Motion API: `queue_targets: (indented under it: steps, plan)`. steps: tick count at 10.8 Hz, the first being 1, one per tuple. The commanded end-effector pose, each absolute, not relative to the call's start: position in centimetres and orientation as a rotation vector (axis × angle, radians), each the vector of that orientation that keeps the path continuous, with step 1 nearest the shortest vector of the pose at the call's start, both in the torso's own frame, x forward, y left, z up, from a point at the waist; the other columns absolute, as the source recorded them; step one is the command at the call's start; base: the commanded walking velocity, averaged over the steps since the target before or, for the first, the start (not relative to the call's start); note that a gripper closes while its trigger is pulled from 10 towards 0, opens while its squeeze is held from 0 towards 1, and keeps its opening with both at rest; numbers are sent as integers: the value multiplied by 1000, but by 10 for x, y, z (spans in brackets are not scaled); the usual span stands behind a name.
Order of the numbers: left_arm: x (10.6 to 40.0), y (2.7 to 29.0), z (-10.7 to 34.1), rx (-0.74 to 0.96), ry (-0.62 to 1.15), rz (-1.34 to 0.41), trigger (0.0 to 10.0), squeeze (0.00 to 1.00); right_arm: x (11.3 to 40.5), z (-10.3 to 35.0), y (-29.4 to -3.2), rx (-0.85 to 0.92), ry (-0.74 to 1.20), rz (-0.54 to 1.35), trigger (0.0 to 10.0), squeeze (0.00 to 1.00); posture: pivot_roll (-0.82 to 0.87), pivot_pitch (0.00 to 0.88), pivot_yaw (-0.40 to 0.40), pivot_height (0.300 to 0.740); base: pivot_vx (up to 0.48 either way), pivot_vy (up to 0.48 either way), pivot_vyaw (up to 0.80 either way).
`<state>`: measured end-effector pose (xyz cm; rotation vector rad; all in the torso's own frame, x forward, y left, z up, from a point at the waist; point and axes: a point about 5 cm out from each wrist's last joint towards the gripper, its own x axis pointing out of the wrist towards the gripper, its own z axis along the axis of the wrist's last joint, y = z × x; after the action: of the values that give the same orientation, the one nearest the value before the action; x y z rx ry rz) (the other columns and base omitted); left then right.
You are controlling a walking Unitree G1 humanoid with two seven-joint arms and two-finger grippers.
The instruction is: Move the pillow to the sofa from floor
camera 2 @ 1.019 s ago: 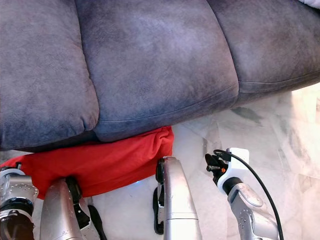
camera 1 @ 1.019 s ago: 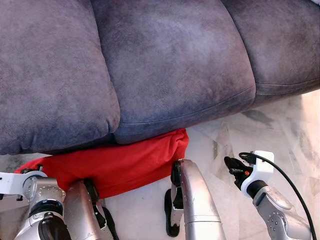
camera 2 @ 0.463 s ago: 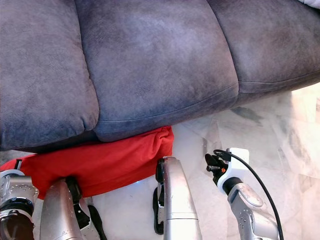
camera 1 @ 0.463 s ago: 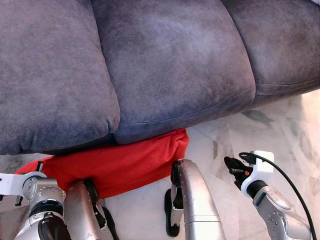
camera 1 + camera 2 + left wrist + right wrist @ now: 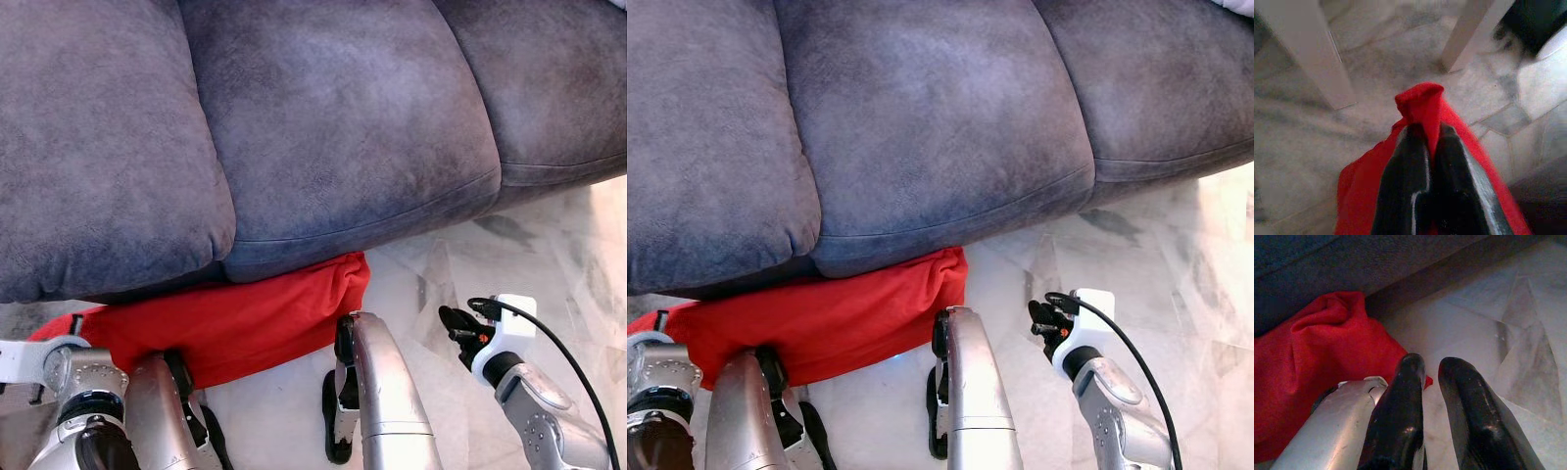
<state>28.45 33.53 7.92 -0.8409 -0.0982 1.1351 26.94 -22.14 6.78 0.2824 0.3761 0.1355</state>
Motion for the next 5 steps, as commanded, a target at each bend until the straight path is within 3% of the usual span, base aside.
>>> queue_targets:
  steps: [1, 2, 3, 4, 5]
  plan:
    - [280, 338, 85, -762, -142, 1141, 0, 0, 261, 56, -227, 296, 420, 106, 10000, 0, -20, 505, -221, 524, 0, 0, 0]
    - [284, 336, 97, -698, -182, 1092, 0, 0, 262, 56, -226, 299, 417, 106, 10000, 0, -14, 497, -217, 524, 0, 0, 0]
    - [293, 327, 127, -504, -277, 985, 9020, 0, 266, 55, -222, 307, 412, 109, 10000, 0, 2, 485, -209, 524, 0, 0, 0]
    - [300, 311, 143, -469, -327, 898, 10000, 0, 269, 54, -218, 314, 409, 113, 10000, 0, 12, 469, -200, 524, 0, 0, 0]
    - [304, 300, 149, -462, -339, 859, 10000, 0, 273, 54, -215, 321, 400, 115, 10000, 0, 23, 447, -187, 524, 0, 0, 0]
